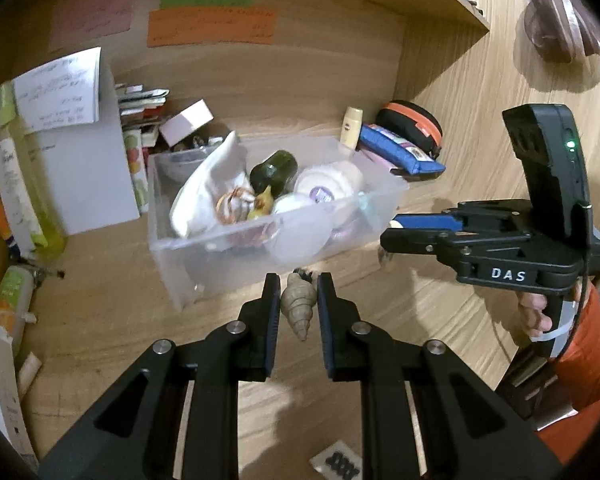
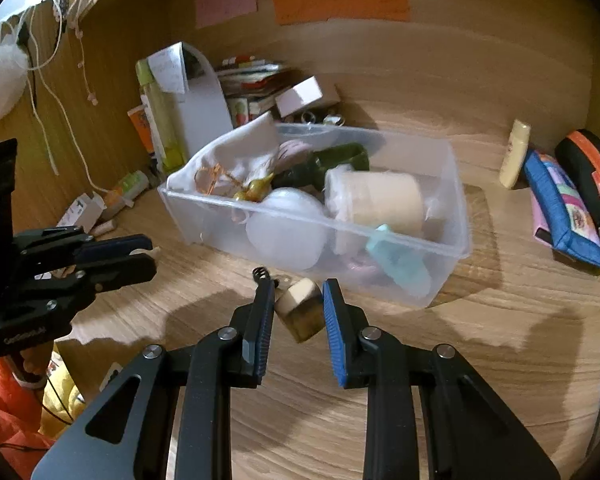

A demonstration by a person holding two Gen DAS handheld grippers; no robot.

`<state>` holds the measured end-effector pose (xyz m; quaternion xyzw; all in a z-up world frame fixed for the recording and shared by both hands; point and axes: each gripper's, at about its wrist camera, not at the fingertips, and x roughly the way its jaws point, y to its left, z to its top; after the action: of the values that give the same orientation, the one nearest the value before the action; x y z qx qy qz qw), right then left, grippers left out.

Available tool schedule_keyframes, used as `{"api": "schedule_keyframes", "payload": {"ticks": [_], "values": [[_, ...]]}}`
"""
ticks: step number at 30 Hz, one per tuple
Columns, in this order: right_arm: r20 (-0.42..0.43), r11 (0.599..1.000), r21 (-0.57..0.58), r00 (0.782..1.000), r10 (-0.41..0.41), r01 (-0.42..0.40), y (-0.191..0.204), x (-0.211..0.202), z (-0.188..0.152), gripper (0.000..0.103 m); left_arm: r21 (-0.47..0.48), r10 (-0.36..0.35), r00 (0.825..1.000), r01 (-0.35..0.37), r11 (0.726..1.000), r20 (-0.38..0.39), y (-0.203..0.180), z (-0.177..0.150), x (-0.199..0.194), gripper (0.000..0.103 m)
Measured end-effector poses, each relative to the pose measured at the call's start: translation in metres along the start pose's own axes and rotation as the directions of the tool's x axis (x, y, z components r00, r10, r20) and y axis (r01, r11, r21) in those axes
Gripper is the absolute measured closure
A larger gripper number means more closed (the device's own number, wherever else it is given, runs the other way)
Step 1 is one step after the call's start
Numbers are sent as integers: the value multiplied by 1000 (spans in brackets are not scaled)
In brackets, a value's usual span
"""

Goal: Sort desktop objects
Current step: 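Grasp the beige eraser with the right tool while the left tool holds the shell, then lower the shell and eraser into the clear box and release both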

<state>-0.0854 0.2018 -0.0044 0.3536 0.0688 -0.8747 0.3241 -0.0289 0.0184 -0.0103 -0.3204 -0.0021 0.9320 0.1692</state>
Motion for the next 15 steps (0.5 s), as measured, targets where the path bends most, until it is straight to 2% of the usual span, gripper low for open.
{"api": "schedule_keyframes", "payload": {"ticks": [9,15], "values": [[79,1000,31,997,-5,3,-27,-23,18,81,14,-4,1000,4,1000,1,-11,27,15,86],[102,999,46,995,-16,11,-42,-26,30,81,18,-7,1000,7,1000,4,-8,43,27,86]]}}
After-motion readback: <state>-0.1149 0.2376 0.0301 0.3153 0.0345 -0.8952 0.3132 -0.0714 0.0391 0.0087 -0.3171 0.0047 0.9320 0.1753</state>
